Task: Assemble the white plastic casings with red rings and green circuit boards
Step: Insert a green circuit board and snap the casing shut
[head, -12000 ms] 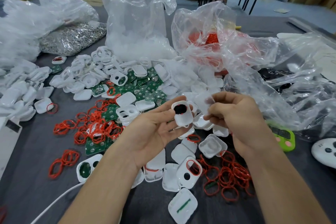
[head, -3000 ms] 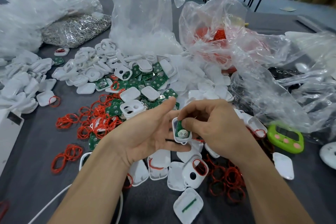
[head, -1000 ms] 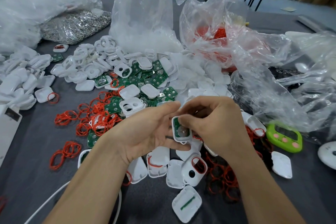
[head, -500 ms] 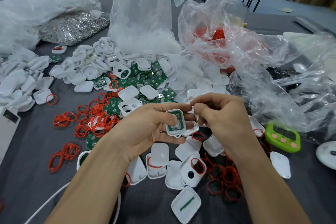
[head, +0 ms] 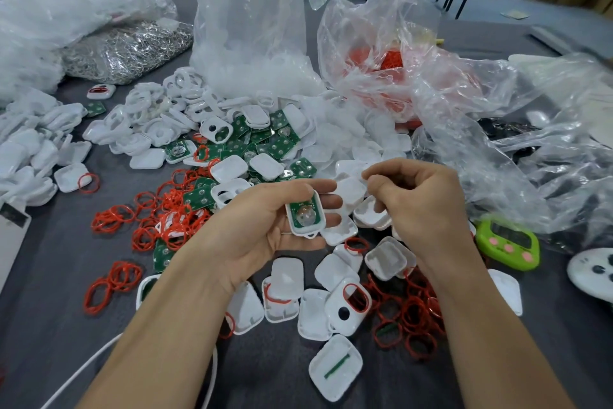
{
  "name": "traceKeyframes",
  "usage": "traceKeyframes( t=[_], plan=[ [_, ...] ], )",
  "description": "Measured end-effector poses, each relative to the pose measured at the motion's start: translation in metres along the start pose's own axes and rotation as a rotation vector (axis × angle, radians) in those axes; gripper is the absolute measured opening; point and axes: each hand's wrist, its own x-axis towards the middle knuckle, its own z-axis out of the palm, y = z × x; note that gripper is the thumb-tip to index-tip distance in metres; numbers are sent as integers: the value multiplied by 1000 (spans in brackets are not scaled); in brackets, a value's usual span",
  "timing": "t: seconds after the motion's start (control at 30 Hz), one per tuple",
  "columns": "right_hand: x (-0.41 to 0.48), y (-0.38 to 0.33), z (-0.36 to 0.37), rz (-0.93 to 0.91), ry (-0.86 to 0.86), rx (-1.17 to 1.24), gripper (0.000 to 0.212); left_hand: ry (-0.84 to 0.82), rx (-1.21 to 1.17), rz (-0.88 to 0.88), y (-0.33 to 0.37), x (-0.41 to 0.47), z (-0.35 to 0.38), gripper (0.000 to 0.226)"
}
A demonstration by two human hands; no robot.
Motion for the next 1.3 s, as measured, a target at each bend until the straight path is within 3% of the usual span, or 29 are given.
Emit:
traceKeyframes(
  t=[0.13, 0.33, 0.43, 0.57, 0.7, 0.8, 0.87, 0.93, 0.97, 1.03, 1.07, 1.17, 1.3],
  plan=[
    [3, 0, -10, -35, 126, -98, 24, 64, 8, 35, 0, -1, 1, 36],
    [11, -3, -20, -67, 185, -184, 22, 90, 9, 60, 0, -3, -1, 35],
    [23, -7, -14, -71, 63, -371, 20, 70, -77, 57, 2, -4, -3, 28],
    [42, -12, 2, -60, -218, -700, 35, 74, -135, 70, 8, -5, -7, 31],
    [57, -10, 7, -71, -257, -865, 34, 78, -162, 83, 11, -5, -11, 30],
    [55, -9, 1, -78, -112, -793, 32, 86, -152, 85, 12, -4, -11, 29],
    [50, -8, -5, -157, 151, -695, 26, 98, -129, 81, 11, -3, -10, 28],
    [39, -6, -8, -192, 351, -433, 18, 105, -106, 66, 9, -1, -9, 28],
    [34, -6, -6, -133, 355, -184, 18, 101, -100, 54, 8, 0, -8, 29],
    [20, -7, 4, 82, 171, 383, 22, 75, -85, 23, 5, 0, -4, 30],
    [13, -6, 9, 143, 61, 556, 25, 58, -72, 9, 4, 0, -3, 32],
    [-1, -4, 21, 61, -175, 549, 27, 30, -34, -13, 1, 1, 0, 36],
    [-6, 7, 20, -77, -260, 425, 31, 59, 3, 23, -1, 2, 1, 32]
  ],
)
